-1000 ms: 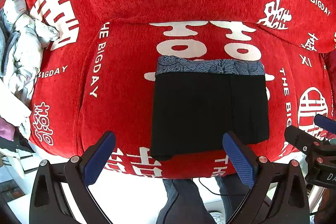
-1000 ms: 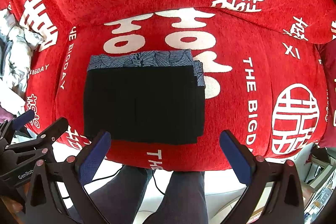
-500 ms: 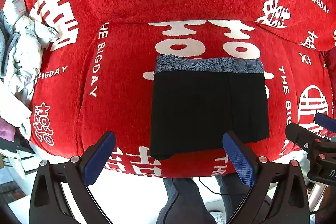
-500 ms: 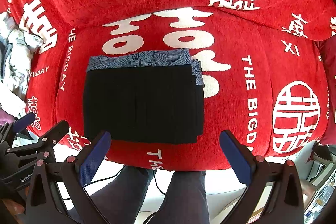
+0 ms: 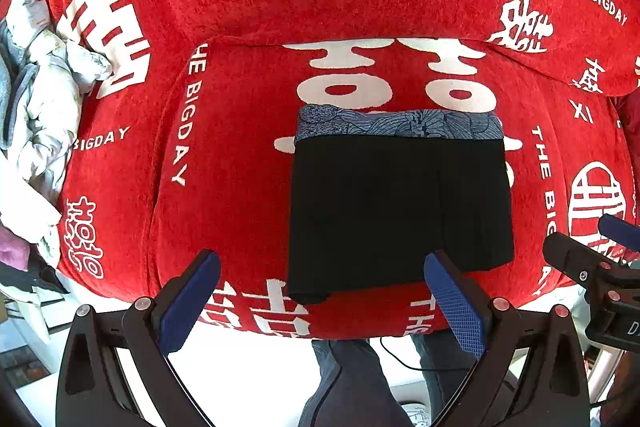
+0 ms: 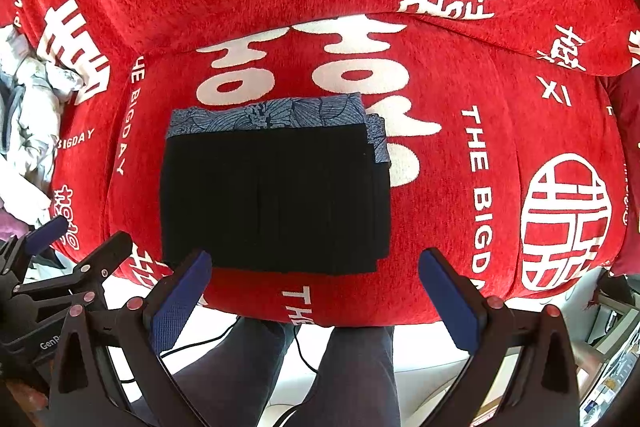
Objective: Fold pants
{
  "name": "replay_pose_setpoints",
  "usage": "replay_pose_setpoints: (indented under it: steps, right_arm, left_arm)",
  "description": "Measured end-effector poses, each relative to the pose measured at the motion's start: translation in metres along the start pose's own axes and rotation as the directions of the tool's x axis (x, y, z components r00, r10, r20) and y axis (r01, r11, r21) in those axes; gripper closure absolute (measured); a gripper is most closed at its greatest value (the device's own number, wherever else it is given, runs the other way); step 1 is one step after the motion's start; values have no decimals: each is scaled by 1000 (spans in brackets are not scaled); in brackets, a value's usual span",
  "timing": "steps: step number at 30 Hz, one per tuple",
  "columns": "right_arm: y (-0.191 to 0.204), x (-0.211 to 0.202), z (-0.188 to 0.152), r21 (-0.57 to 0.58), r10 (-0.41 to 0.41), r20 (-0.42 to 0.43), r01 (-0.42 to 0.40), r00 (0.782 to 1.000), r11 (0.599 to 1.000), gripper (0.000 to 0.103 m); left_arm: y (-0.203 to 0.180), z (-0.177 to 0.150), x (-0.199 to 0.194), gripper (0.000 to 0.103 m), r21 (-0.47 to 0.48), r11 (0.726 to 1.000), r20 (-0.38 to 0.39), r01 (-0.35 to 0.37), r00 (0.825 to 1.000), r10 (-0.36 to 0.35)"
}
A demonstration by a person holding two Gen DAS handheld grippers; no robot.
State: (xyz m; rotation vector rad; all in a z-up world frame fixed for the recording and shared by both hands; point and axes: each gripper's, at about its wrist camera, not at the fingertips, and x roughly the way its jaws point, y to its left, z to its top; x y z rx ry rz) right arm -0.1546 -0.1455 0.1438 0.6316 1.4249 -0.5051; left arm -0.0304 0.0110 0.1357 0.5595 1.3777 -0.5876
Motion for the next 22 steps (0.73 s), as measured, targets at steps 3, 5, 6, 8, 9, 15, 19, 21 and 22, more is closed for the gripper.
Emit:
replay_pose_setpoints:
  steps: [3,5,6,8,9,15,19,21,22]
  right_arm:
    - [0,0,0,-1,-1,1,1,1000,1000,0]
    - [0,1,0,0,1,1,-1,1000,1000,0]
    - [0,1,0,0,0,1,0,1000,1000,0]
    - [0,1,0,0,0,-1,0,1000,1000,0]
    - [0,1,0,0,0,0,0,1000,1000,0]
    - [0,1,-1,0,0,0,0,1000,1000,0]
    - [0,1,-1,1,0,0,0,1000,1000,0]
    - [0,1,-1,2,0,0,0,1000,1000,0]
    - [0,1,-1,1,0,0,0,1000,1000,0]
  left_arm:
    - [0,0,0,1,1,1000,0,0,1000,0]
    - [0,0,0,1,1,1000,1,1,1000,-1]
    - [0,0,0,1,1,1000,1,3,1000,-3]
    - [2,0,-1,1,-1,1000,5,8,1000,-8]
    - [2,0,-1,1,-3,1000,7,9,1000,-9]
    - [2,1,-3,1,-7,1000,21,5,1000,-4]
    - [0,0,-4,1,0,1000,36,10,999,-10]
    - [-2,-1,-6,1,15,1000,50,9,999,-10]
    - [-3,-1,-6,1,17,1000,49,13,999,-14]
